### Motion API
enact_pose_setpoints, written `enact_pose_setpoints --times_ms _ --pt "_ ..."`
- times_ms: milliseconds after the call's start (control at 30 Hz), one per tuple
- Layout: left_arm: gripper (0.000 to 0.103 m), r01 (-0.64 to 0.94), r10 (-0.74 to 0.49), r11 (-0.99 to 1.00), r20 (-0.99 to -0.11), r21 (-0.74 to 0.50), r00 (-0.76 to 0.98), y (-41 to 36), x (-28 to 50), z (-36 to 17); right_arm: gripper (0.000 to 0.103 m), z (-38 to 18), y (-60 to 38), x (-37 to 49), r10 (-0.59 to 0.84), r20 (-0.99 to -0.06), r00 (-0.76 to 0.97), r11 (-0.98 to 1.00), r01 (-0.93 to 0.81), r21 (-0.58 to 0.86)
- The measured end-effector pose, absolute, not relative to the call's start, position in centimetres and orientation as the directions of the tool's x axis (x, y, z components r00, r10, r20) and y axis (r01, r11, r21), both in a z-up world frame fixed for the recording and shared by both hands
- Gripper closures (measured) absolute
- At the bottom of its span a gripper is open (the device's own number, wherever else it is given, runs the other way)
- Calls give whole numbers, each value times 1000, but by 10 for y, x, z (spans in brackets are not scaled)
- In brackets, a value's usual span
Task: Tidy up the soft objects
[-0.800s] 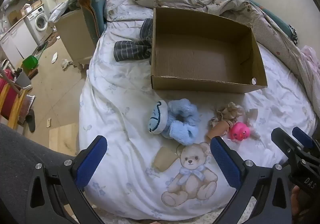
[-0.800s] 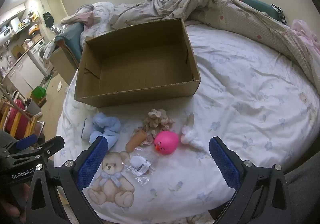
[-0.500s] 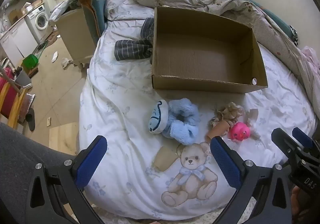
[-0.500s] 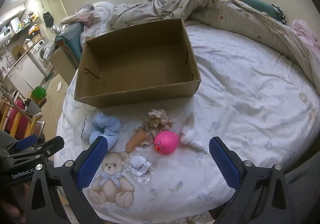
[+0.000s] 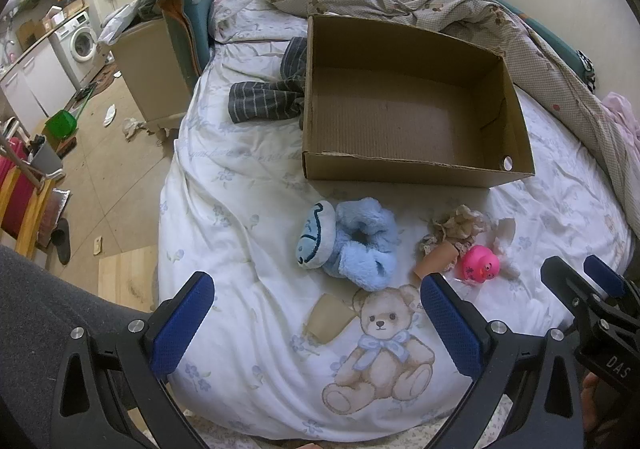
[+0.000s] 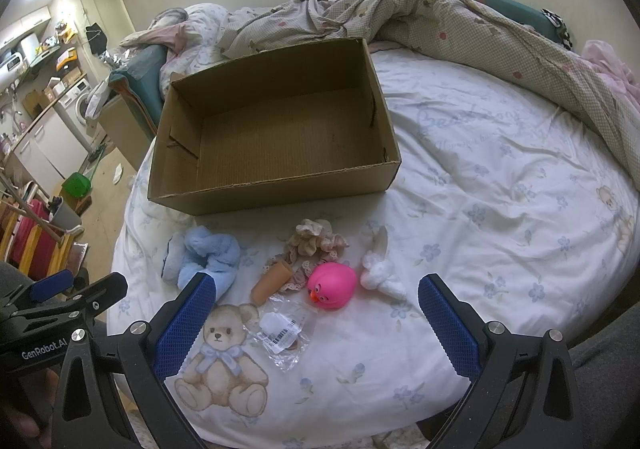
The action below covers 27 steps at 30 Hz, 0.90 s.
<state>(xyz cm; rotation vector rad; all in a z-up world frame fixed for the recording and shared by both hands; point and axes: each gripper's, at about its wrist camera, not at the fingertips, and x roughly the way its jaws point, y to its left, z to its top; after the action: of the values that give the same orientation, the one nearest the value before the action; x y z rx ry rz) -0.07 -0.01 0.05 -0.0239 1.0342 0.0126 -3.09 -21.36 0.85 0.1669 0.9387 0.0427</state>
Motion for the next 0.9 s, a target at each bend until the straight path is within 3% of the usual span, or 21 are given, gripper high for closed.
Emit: enact_pose_setpoints --times_ms 900 --pt "0 -23 -7 1000 -862 -21 506 0 -1 -1 0 9 -213 -30 109 -799 591 986 36 161"
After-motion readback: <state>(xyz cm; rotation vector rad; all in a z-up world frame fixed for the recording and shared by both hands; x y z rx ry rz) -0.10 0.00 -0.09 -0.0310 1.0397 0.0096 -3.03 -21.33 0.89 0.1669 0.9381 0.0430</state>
